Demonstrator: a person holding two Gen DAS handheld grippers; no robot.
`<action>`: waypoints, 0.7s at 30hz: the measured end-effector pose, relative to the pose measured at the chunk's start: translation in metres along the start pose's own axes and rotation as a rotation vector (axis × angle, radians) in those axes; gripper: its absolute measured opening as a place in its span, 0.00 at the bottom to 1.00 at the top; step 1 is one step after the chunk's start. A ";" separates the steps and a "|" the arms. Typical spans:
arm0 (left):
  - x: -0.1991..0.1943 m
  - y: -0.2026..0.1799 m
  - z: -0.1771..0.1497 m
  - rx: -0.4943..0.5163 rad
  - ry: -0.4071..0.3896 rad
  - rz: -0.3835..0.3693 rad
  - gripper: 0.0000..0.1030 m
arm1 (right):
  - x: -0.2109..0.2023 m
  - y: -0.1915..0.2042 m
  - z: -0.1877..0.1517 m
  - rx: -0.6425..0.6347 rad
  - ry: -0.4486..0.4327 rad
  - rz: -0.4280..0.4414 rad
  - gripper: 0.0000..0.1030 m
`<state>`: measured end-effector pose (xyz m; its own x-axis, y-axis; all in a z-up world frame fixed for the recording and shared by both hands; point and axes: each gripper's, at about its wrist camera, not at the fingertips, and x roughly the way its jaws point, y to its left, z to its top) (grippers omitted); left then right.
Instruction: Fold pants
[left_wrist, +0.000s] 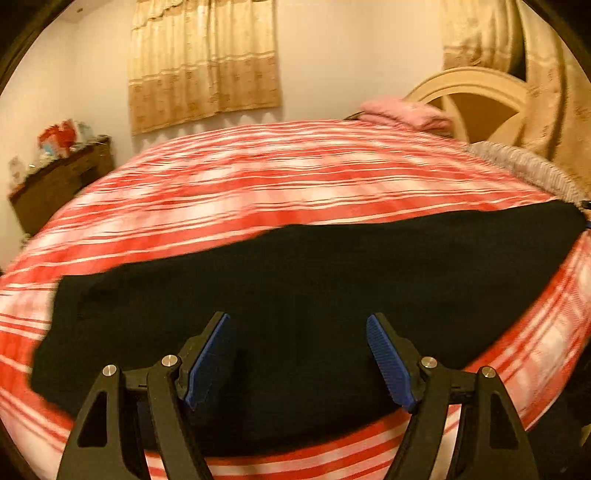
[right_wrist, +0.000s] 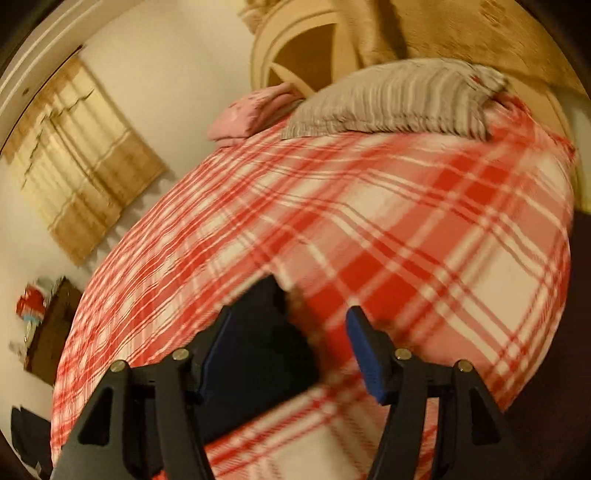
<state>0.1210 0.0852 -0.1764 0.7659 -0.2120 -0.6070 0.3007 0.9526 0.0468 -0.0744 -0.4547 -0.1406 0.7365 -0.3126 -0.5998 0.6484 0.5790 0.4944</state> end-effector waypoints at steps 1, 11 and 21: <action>-0.005 0.018 0.000 0.003 0.003 0.056 0.75 | 0.003 -0.002 -0.006 0.008 -0.007 0.011 0.63; -0.017 0.195 -0.011 -0.231 0.060 0.247 0.74 | 0.010 0.016 -0.018 -0.038 -0.074 0.062 0.70; 0.009 0.181 -0.003 -0.231 0.084 0.162 0.24 | 0.012 0.007 -0.028 -0.035 -0.060 0.041 0.69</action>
<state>0.1806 0.2563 -0.1760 0.7411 -0.0432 -0.6701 0.0335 0.9991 -0.0273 -0.0665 -0.4332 -0.1620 0.7729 -0.3322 -0.5406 0.6114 0.6176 0.4946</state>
